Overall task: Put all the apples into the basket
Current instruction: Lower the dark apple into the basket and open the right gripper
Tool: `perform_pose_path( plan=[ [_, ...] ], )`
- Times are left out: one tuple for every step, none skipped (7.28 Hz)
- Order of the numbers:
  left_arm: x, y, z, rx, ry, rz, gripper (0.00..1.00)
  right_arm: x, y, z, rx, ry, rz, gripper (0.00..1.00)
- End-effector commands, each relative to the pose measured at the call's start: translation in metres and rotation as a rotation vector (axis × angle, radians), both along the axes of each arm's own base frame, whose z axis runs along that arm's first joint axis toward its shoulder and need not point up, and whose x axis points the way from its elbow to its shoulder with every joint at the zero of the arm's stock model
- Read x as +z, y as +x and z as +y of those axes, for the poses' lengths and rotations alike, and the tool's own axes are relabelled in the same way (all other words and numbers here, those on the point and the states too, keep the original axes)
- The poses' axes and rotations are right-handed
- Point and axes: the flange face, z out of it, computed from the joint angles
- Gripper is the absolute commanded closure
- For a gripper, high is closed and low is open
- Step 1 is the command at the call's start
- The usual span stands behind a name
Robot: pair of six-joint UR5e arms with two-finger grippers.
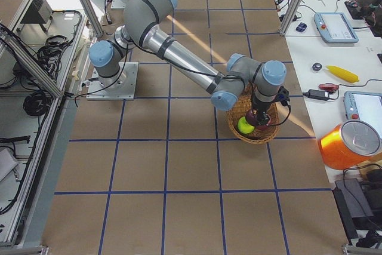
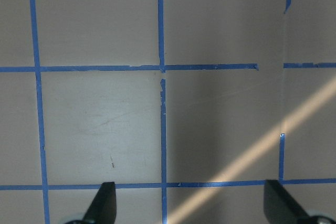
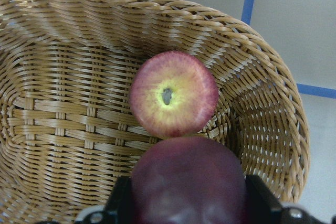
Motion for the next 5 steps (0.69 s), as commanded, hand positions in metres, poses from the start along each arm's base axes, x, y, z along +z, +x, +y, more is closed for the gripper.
perform_pose_path(
  plan=[
    [0.0002, 0.0000, 0.0000, 0.000, -0.001, 0.000, 0.00, -0.0079, -0.0006, -0.0010, 0.000, 0.010, -0.006, 0.23],
    [0.0004, -0.0001, -0.0002, 0.000, -0.003, 0.002, 0.00, -0.0091, -0.0007, -0.0012, 0.000, 0.011, -0.007, 0.21],
    [0.0004, -0.0001, -0.0002, 0.000, -0.003, 0.002, 0.00, -0.0079, -0.0006, -0.0010, -0.001, 0.010, -0.007, 0.10],
    [0.0004, -0.0001, -0.0002, 0.000, -0.003, 0.002, 0.00, -0.0069, -0.0006, -0.0006, 0.000, 0.011, -0.005, 0.00],
    [0.0004, -0.0001, -0.0002, 0.000, -0.003, 0.002, 0.00, -0.0069, -0.0006, -0.0006, 0.000, 0.011, -0.005, 0.00]
  ],
)
